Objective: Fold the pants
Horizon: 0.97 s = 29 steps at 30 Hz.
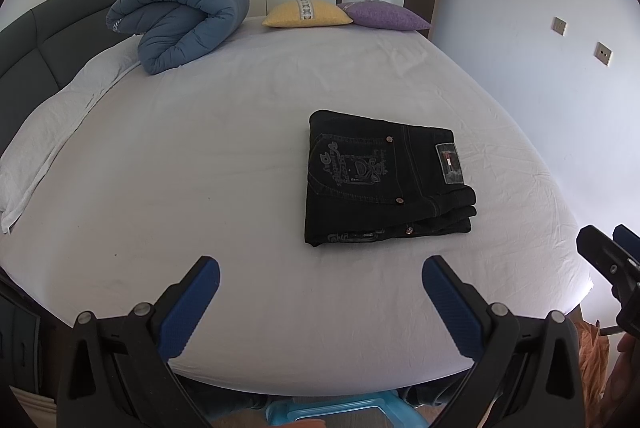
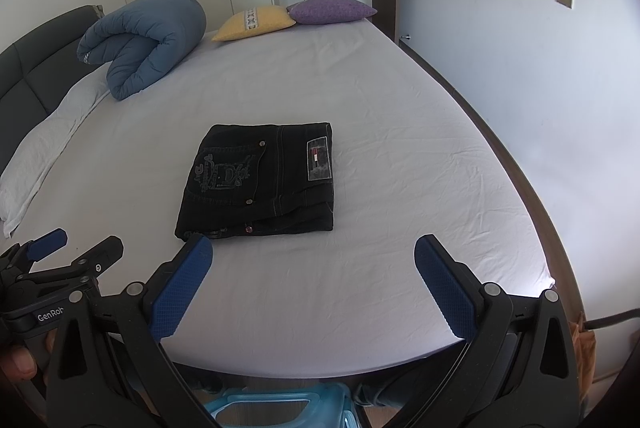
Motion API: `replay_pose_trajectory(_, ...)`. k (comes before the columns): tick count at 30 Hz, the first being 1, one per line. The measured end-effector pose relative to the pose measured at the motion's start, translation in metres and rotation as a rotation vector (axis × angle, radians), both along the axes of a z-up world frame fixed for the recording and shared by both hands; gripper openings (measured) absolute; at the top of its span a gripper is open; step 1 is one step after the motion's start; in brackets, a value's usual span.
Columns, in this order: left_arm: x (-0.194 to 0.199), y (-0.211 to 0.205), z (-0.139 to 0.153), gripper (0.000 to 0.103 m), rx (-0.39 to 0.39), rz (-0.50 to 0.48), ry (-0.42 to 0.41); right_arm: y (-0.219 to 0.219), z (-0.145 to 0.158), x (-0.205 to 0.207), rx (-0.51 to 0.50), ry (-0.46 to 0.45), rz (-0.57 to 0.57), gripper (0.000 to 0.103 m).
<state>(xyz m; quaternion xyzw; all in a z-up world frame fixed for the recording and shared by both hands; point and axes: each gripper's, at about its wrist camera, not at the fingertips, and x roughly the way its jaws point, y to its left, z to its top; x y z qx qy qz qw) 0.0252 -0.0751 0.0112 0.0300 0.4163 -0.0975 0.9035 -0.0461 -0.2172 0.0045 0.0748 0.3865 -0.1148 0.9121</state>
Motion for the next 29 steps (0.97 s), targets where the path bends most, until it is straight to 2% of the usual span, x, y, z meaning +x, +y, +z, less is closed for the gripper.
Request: replay_pose_trajectory(29,-0.0033,0.0025,-0.0030,0.103,-0.006,-0.018,0.006,-0.0015,-0.0042,0.0062,0.007,0.015,0.026,0.103)
